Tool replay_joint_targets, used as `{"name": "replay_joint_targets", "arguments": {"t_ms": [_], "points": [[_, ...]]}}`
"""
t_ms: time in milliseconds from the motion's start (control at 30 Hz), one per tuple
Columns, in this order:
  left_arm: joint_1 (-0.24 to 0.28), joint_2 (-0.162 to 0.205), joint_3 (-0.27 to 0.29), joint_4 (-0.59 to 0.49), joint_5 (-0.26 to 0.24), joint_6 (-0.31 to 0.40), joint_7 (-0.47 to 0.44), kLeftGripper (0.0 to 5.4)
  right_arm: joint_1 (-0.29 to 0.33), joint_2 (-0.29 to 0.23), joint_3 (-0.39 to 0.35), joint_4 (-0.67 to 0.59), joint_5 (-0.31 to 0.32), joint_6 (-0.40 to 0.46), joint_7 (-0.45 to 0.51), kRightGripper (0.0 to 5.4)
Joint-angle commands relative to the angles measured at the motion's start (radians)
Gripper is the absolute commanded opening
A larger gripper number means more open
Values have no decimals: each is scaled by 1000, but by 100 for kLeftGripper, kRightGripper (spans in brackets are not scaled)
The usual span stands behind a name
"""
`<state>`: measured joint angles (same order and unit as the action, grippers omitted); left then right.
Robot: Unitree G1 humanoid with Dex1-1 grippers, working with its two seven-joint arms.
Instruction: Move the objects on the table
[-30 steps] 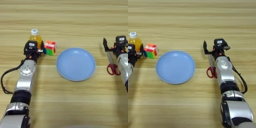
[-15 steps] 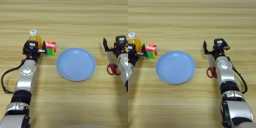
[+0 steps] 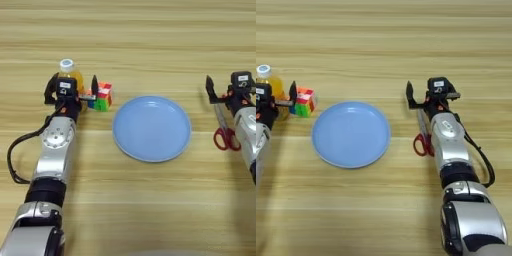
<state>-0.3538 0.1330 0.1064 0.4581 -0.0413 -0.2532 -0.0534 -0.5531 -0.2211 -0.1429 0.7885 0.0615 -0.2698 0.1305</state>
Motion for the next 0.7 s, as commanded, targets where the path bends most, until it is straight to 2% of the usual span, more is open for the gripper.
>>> {"name": "replay_joint_targets", "arguments": {"t_ms": [33,200,500,700], "points": [[-11,-7,7,-32,-20,-50,-17,540,-8,-1,3,-4,-3,3,1,540],[-10,-15,20,-58,-36,-103,-19,540,-9,-1,3,-4,-4,3,0,540],[-12,-8,33,-47,-32,-102,10,540,-6,-1,4,-8,-3,3,2,540],[-11,-12,47,-71,-37,-154,22,540,-5,-1,4,-10,-3,4,4,540]]}}
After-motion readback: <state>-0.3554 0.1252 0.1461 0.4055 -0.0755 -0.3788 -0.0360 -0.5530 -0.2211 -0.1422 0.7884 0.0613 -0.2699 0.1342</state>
